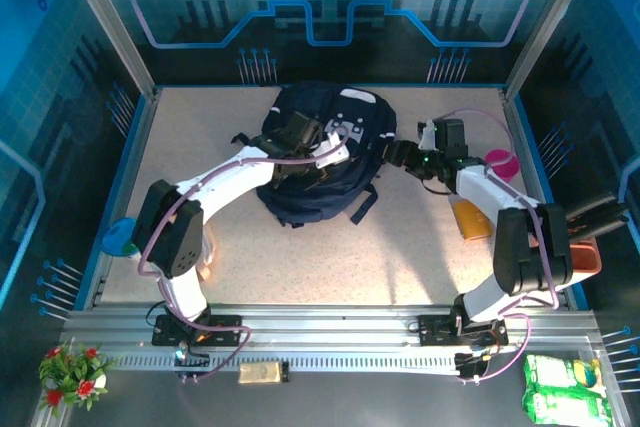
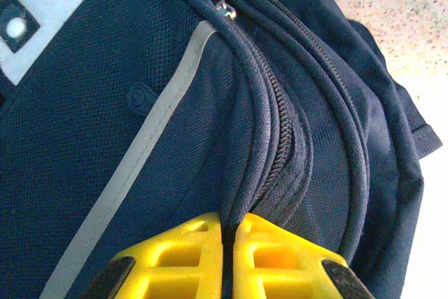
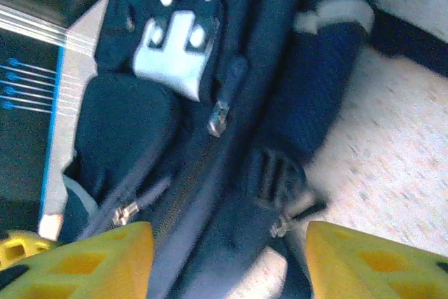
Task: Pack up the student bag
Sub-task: Unzip the student bag at the top-center of the table.
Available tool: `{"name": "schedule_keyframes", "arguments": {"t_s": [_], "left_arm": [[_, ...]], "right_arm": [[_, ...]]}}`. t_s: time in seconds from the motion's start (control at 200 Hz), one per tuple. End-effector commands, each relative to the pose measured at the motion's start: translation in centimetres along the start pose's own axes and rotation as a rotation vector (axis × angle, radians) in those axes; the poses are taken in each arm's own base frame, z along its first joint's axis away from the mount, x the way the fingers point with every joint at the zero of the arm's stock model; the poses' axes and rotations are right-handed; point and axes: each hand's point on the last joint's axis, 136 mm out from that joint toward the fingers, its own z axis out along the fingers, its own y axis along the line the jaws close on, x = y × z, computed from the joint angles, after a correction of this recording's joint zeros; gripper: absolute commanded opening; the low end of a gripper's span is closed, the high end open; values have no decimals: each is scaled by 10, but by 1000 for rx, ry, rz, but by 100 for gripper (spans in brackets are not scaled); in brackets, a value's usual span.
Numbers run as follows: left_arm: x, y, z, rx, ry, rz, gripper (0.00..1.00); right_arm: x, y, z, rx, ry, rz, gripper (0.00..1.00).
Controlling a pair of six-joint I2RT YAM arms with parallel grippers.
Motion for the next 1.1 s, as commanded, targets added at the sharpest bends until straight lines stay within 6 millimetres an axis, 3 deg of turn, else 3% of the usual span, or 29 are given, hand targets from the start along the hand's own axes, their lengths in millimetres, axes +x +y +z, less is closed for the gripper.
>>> {"name": "schedule_keyframes", "arguments": {"t_s": [0.0,0.155,0.325,0.475,0.605,0.72,0.875,1.096], "left_arm": [[-24,-2,-24,18,-137,-59,8],[-23,-1,-35,24,-182,-93,8],[-20,0,-39,34,-197,-115,8],[-19,-3,-40,48,-197,-118,9],[-20,-4,-41,50,-204,-118,9],[-21,-2,-41,46,-206,-119,9],[-21,-1,-39,41,-205,-125,9],[-24,1,-36,40,-204,-126,9]], "right_arm": [[-18,29,16,-119,-3,-56,58],[-39,39,42,-177,8,-71,57],[-47,34,76,-184,65,-71,54],[-42,34,93,-207,111,-89,54],[-25,31,105,-209,178,-102,54],[-6,27,107,-192,239,-105,52],[14,29,95,-213,274,-111,52],[26,34,81,-250,284,-125,44]]}}
